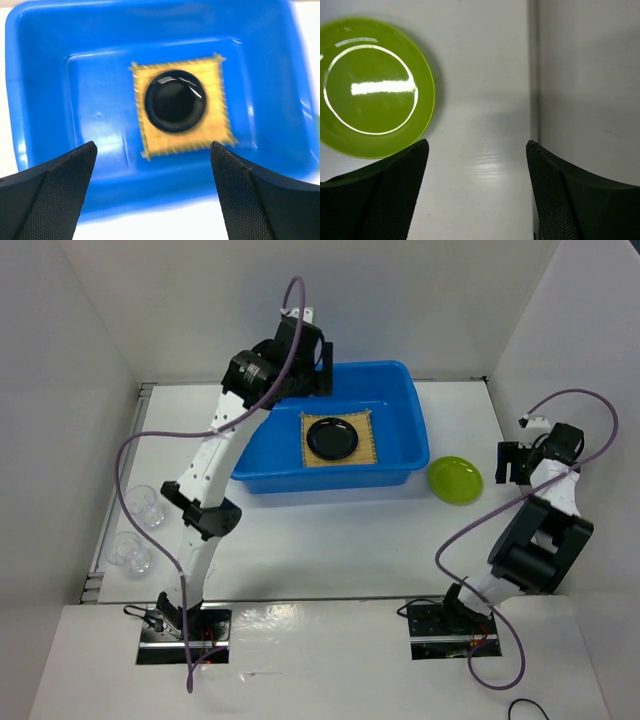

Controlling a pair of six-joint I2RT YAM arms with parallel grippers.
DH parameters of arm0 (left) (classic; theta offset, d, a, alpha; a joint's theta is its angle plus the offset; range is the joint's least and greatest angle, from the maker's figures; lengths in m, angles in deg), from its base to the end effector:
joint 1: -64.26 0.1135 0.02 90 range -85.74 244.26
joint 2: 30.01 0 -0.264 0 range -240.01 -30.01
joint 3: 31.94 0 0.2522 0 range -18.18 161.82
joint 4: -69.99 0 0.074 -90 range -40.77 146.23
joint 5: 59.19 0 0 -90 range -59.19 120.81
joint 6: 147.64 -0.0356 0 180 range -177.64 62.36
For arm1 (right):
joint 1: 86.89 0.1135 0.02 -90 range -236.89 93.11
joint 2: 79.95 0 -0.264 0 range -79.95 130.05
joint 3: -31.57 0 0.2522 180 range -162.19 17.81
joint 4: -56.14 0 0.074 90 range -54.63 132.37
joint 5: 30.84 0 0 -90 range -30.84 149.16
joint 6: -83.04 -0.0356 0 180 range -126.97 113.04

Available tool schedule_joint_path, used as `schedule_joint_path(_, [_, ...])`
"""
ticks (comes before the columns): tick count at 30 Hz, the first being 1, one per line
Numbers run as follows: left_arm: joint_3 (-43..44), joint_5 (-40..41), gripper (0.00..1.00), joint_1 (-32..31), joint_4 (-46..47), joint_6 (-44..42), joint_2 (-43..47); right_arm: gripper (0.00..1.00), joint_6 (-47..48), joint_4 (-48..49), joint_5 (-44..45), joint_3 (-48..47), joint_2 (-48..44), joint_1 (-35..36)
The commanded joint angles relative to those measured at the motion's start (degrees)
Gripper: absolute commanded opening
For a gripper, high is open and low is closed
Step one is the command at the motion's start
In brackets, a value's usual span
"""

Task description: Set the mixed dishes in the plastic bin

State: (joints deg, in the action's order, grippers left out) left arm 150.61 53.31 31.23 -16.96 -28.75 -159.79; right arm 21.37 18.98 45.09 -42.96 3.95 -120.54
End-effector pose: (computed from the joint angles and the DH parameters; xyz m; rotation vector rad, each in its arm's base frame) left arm 0.3679 -0.2229 0.4571 -0.1461 2.1190 -0.2153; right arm 0.2674 -0.1676 0.2562 -0.0065 2.3641 -0.2349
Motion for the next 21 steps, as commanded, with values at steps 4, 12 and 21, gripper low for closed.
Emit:
schedule_joint_path(4, [-15.55,9.06,1.00,-5.11,-1.08,-2.96,11.64,0.83,3.74,-8.86,-12.82,-6.02,13.30,-2.39])
schedule_joint_path(12, [-63.65,4.93,1.00,-3.45,21.48,-5.07,41.93,0.83,4.27,-8.07,-18.27,-6.73,22.61,-2.91])
schedule_joint_path(21, [-87.04,-0.97,1.00,4.38,31.44,-11.12,58.85,0.51,4.27,-10.18,-21.88,-12.70,32.72,-3.53])
